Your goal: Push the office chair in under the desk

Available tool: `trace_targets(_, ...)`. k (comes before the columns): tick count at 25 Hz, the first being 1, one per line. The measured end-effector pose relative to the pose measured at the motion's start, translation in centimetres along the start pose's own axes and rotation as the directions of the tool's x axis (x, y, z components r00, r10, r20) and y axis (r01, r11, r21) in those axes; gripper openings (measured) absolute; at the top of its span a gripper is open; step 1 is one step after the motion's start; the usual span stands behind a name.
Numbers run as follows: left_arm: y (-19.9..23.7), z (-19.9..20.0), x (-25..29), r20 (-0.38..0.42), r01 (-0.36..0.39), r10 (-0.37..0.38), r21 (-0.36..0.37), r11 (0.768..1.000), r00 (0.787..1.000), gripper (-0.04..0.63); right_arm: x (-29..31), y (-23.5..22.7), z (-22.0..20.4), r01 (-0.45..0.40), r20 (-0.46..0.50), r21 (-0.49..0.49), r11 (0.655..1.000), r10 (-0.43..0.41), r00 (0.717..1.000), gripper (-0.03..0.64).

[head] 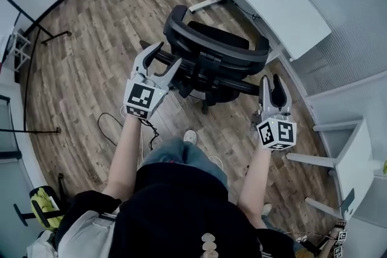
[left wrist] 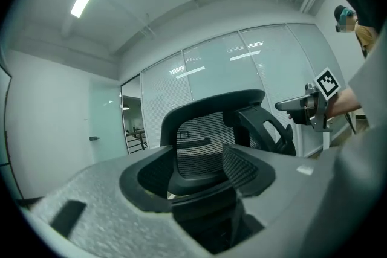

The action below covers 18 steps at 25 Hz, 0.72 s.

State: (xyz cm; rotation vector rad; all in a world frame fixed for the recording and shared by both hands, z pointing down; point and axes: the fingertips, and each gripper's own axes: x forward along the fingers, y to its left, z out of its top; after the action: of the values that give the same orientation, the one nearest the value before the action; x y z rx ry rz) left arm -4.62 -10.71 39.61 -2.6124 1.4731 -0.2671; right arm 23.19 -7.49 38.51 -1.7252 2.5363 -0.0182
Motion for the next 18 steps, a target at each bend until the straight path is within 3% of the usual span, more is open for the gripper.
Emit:
trace_targets(6,0.1,-0.7,1.5,-0.05,0.068,-0.065,0.052,0.996,0.997,0.258,1.6,0.0,-0.9,-0.088,-0.084,-0.083,0.993,0.081,0.993,0.14)
trace_targets(10,0.0,-1.3,2.0,-0.123,0.157,-0.145,0.101,0.982,0.982,0.259,2.0,0.7,-1.8,-0.204,-0.187,-0.159,0.966,0.174,0.967,0.143)
trace_targets(14,-0.3,-2.4,1.8,-0.222,0.266,-0.225,0.175,0.948,0.949,0.276,1.8,2.6,-3.0,-0.37,-0.322,-0.229,0.9,0.289,0.902,0.155)
trace_targets(18,-1.5,-3.7,1.4,-0.321,0.392,-0.305,0.256,0.884,0.897,0.279,1.7,4.8,-4.2,-0.517,-0.446,-0.268,0.813,0.371,0.815,0.161)
